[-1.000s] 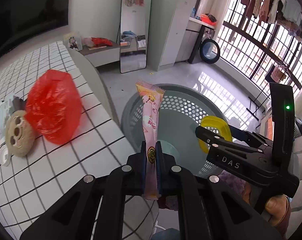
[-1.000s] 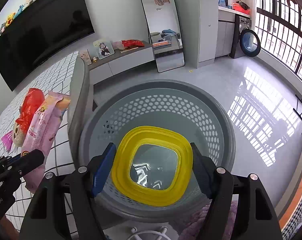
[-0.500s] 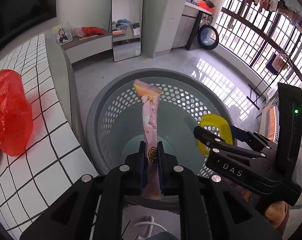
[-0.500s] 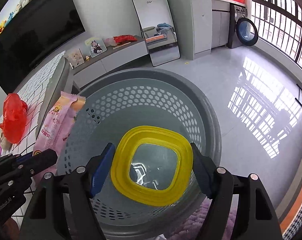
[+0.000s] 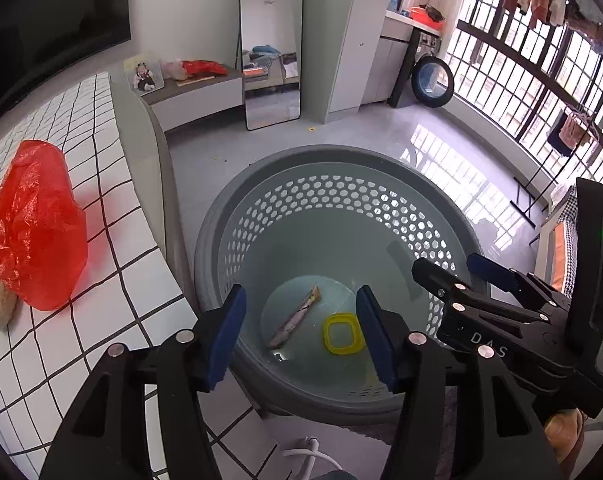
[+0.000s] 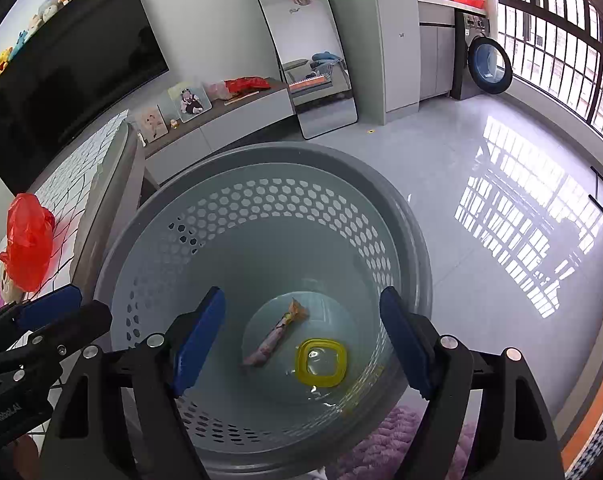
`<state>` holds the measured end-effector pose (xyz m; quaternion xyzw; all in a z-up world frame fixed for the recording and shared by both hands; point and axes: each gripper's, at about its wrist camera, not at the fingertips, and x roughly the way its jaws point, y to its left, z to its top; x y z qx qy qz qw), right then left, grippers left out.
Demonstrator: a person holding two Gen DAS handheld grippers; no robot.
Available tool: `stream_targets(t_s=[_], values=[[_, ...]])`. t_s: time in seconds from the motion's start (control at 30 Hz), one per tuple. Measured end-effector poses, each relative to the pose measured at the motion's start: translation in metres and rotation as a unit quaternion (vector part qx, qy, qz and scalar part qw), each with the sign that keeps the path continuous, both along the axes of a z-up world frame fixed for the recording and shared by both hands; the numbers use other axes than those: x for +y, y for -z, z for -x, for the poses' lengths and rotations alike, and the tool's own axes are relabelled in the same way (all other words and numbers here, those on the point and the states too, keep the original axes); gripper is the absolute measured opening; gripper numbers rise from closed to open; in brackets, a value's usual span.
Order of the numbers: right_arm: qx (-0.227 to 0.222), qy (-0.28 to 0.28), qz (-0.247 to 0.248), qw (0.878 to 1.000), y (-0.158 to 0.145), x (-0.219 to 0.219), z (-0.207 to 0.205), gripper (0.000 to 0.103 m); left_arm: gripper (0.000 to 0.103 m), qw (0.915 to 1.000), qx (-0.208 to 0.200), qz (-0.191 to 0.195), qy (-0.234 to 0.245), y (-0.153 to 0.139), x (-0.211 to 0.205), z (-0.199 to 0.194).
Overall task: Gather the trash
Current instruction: 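Open both tools to drop the wrapper and lid into the basket, then move both tools back from the basket toward the remaining trash on the bed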
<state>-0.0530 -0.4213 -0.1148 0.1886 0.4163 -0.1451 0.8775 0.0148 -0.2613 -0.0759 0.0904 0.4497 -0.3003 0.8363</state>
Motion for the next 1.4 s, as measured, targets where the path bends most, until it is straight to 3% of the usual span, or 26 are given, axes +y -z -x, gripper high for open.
stream_targets(t_s=[0.3, 0.53, 0.77, 1.4], values=[[-0.002, 0.001, 0.000, 1.000, 0.000, 0.001, 0.001, 0.076, 0.071, 0.9996, -0.021, -0.010, -0.014, -0.004, 0.005, 0.001], [-0.005, 0.001, 0.007, 1.000, -0.004, 0.005, 0.004, 0.076, 0.088, 0.9977, -0.059, -0.012, -0.029, -0.014, 0.013, 0.008], [-0.012, 0.001, 0.019, 1.000, -0.015, 0.015, 0.014, 0.077, 0.096, 0.9957, -0.081, -0.013, -0.043, -0.025, 0.021, 0.016], [-0.036, -0.027, 0.037, 0.998, -0.052, 0.078, 0.031, 0.077, 0.097, 0.9872, -0.107, -0.005, -0.118, -0.054, 0.096, 0.036]])
